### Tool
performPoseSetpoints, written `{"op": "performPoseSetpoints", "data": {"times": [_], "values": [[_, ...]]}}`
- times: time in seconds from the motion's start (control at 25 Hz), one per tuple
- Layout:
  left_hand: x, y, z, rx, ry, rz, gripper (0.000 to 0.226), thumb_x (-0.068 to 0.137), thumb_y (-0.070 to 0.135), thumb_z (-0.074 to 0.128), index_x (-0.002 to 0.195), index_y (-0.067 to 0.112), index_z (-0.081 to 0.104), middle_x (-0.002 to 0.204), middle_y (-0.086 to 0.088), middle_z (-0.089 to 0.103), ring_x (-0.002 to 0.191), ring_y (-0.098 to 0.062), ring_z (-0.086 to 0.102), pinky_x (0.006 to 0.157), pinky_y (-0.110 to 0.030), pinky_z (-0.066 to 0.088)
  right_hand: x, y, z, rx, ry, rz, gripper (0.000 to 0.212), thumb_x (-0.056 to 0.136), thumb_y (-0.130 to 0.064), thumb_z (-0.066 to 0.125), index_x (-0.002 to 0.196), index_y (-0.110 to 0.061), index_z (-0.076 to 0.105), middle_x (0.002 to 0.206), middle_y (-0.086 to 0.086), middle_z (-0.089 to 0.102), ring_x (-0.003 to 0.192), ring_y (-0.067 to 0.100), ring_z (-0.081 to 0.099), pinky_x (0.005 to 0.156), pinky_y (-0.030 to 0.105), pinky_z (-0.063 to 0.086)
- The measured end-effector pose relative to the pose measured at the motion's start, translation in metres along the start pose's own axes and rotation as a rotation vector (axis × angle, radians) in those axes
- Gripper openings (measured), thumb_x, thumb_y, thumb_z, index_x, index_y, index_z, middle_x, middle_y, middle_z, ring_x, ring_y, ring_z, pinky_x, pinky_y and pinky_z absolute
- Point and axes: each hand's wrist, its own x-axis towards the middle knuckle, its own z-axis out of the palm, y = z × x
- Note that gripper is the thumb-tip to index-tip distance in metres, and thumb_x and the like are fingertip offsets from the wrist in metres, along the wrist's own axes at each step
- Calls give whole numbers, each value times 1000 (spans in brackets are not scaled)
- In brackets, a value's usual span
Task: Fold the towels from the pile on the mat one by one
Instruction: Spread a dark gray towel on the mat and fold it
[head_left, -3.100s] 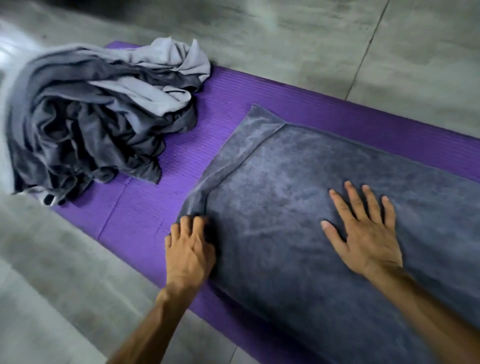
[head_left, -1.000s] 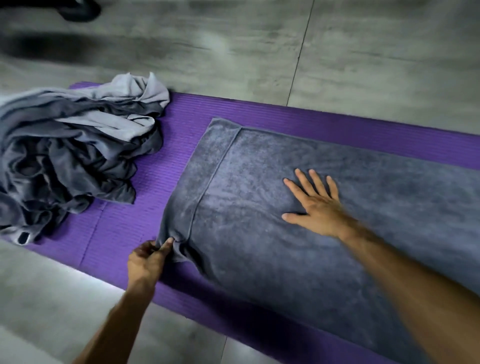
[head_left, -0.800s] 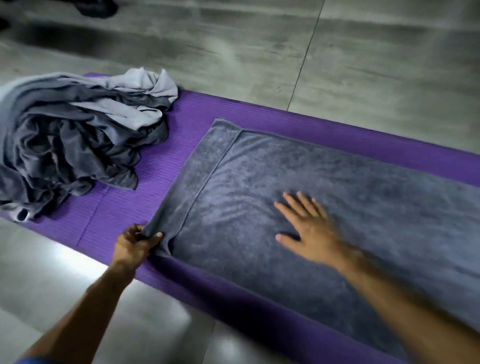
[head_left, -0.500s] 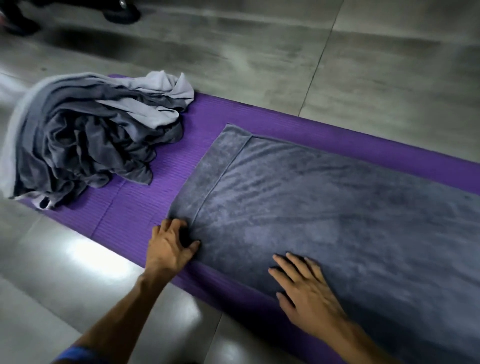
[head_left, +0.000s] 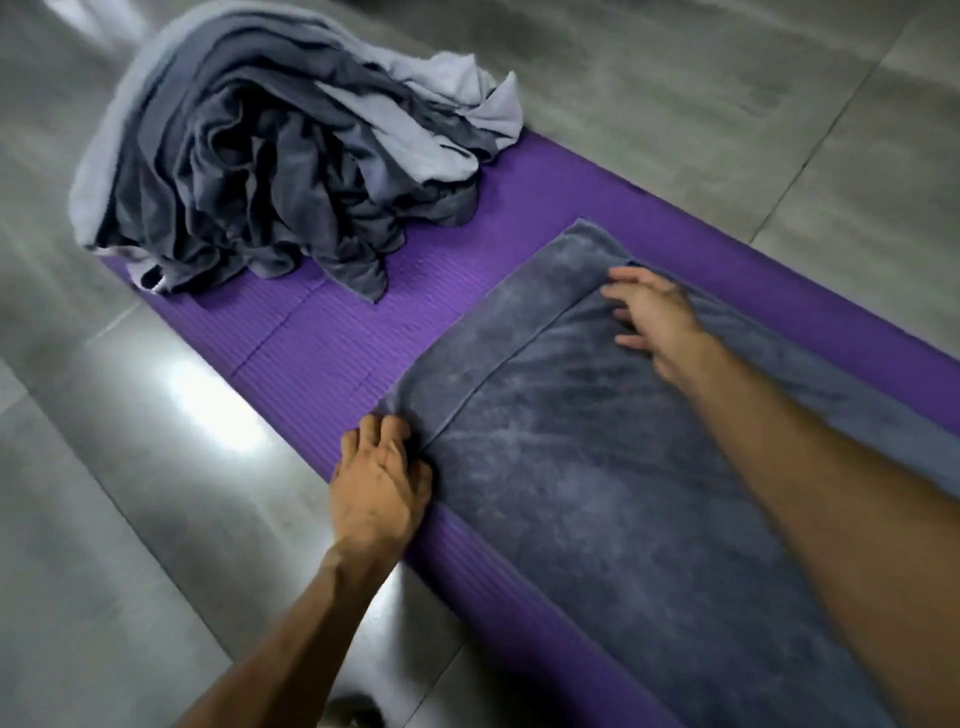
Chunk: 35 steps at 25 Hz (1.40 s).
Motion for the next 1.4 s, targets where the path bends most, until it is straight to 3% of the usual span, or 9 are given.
{"op": "performPoseSetpoints", "data": {"times": [0.28, 0.44, 0.52, 0.68, 0.88, 1.0, 1.12, 1.24, 1.4], "values": [[7, -9, 11, 221, -7, 179, 48, 71, 28, 67, 117, 17, 57, 131, -11, 53, 119, -35, 51, 84, -49, 49, 59, -22, 17, 110, 51, 60, 22, 83, -18, 65, 104, -24, 59, 86, -6, 58, 89, 10, 55, 65, 29, 47], [9, -22, 6, 155, -107, 222, 51, 78, 46, 43, 124, 26, 52, 144, -14, 43, 132, -38, 40, 98, -55, 42, 75, -30, 3, -612, 354, -121, 28, 88, -15, 53, 112, -8, 67, 110, 11, 59, 106, 29, 59, 95, 37, 49], [18, -33, 0, -76, -177, 156, 44, 82, 50, 36, 113, 30, 60, 142, -14, 46, 136, -35, 35, 108, -50, 35, 78, -38, 14, -706, 381, -245, 20, 88, -13, 51, 98, -11, 68, 113, 15, 58, 107, 28, 60, 101, 34, 46], [39, -38, -9, -261, -120, -38, 20, 69, 19, 74, 84, 29, 66, 110, -1, 53, 111, -29, 52, 93, -25, 32, 99, -40, 34, -686, 177, -151, 18, 83, -10, 58, 96, -6, 69, 93, 16, 64, 87, 23, 62, 62, 27, 50], [38, -27, -24, -106, -101, -88, 33, 65, 20, 81, 96, 20, 68, 106, -3, 54, 101, -32, 50, 83, -46, 46, 102, -36, 34, -346, 79, -99, 29, 78, 3, 64, 98, -18, 66, 75, 3, 60, 59, 10, 52, 43, 18, 41], [37, -34, -30, -22, -96, -147, 36, 68, 31, 79, 101, 19, 68, 110, -5, 53, 105, -33, 49, 83, -45, 45, 105, -36, 36, -277, -25, -174, 55, 79, 3, 65, 131, -16, 58, 105, 2, 63, 88, 15, 62, 64, 16, 47], [28, -27, -25, 144, -27, 148, 45, 79, 44, 57, 114, 16, 64, 127, -9, 52, 113, -36, 49, 91, -50, 41, 73, -23, 41, -459, 30, -424, 57, 82, -3, 66, 137, -14, 53, 154, 5, 34, 138, 18, 38, 100, 14, 33], [5, -24, -3, 246, -129, 568, 52, 89, 42, 37, 134, 20, 52, 146, -12, 45, 131, -35, 45, 110, -49, 26, -27, 51, 40, -723, 154, -705, 55, 89, -22, 58, 142, -10, 47, 157, 13, 30, 138, 30, 39, 110, 36, 36], [-9, -20, -5, 383, -254, 529, 52, 85, 41, 36, 118, 12, 64, 130, -19, 58, 109, -40, 62, 94, -54, 47, -224, 196, 36, -1202, -234, -820, 58, 91, -45, 45, 146, -26, 41, 160, 4, 27, 146, 31, 29, 112, 53, 33]]}}
